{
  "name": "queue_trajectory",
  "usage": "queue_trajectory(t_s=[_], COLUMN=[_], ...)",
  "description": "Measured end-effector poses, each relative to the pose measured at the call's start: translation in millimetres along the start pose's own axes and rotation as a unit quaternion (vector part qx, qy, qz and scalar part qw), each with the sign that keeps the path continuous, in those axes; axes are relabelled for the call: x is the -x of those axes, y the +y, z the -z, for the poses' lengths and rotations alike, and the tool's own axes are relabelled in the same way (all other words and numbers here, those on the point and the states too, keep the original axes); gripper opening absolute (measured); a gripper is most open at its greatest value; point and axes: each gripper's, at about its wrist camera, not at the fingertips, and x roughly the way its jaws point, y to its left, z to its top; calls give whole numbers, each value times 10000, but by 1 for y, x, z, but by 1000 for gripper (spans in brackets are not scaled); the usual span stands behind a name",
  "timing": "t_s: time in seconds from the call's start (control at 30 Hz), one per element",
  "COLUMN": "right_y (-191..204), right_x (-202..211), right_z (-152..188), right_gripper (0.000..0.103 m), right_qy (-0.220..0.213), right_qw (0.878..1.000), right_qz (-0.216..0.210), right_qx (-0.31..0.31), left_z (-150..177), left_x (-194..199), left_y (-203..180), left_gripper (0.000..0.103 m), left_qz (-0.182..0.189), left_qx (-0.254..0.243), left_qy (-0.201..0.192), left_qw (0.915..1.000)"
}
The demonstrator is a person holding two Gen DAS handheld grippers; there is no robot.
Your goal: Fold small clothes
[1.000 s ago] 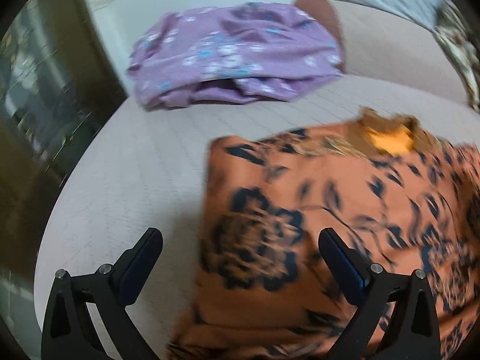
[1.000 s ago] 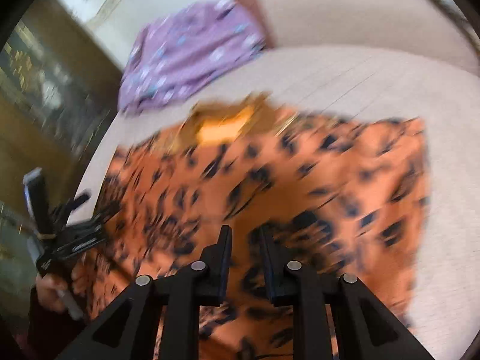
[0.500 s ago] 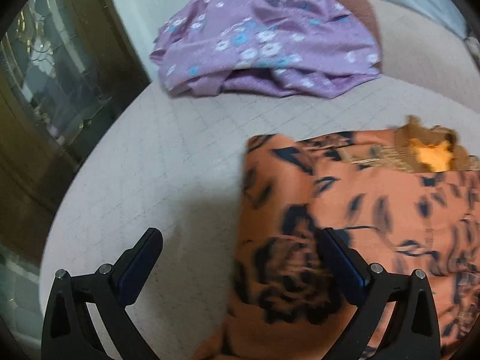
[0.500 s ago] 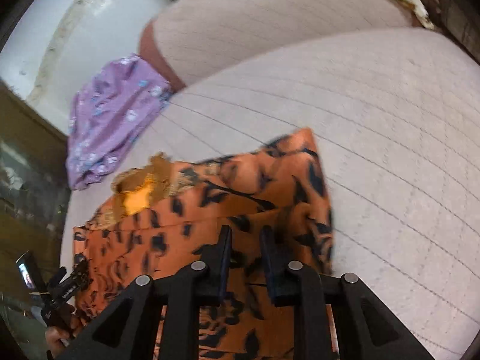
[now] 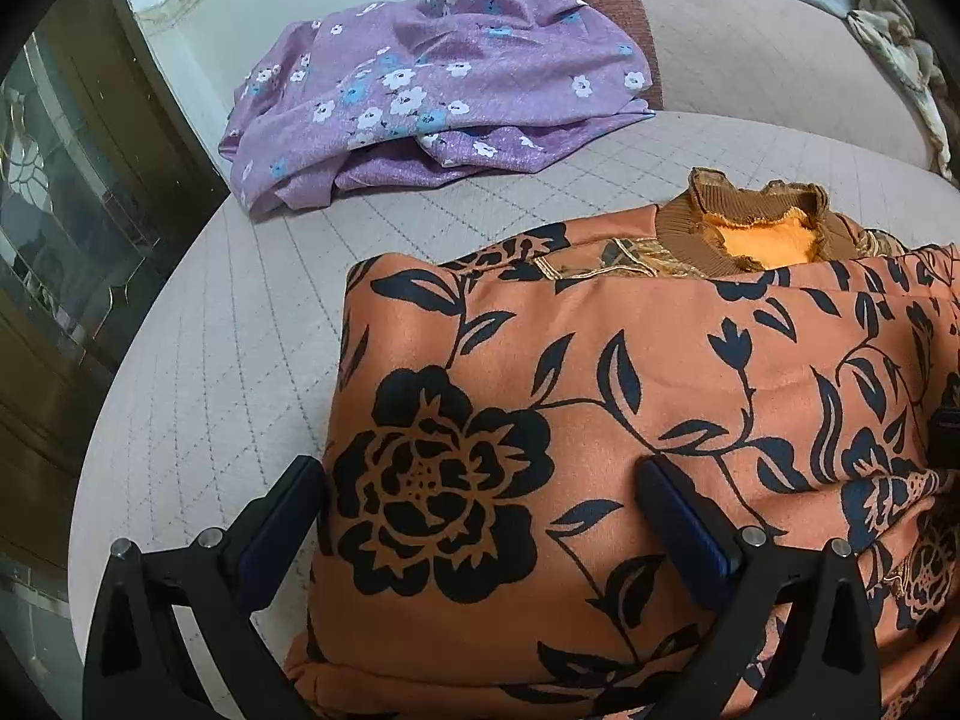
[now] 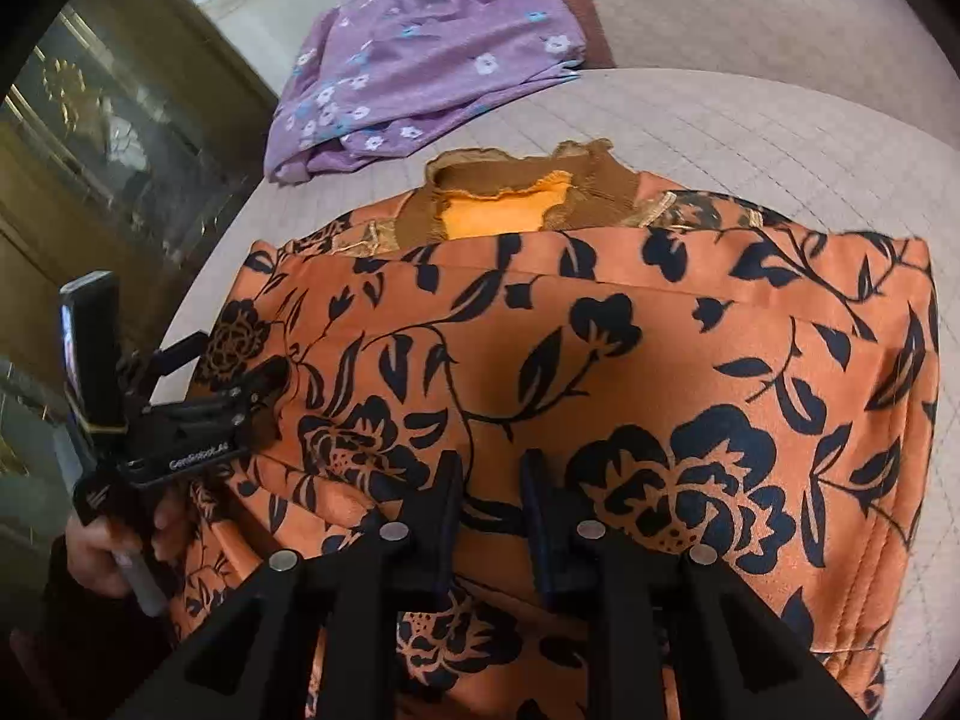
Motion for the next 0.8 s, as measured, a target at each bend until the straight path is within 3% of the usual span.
queue_trajectory(t_s=[0.23, 0.33, 0.63, 0.8], right_y=[3, 9, 11, 15], right_x=[9, -6, 11, -8], right_z=[-2, 4, 1, 6], right_gripper=[25, 25, 25, 25], right_qy=[-113, 173, -148, 141], right_qw=[9992, 9994, 9989, 9992], right_qz=[-389, -213, -430, -297], right_qx=[3, 197, 119, 213], left_z=[2, 0, 0, 1], left_x=[2, -3, -1, -1], left_y=[-2, -1, -1, -3], left_gripper=[103, 103, 103, 103], left_qz=[-35, -51, -61, -87], left_qx=[-34, -56, -57, -55], left_qy=[-30, -40, -50, -65], left_qw=[10000, 10000, 10000, 9999])
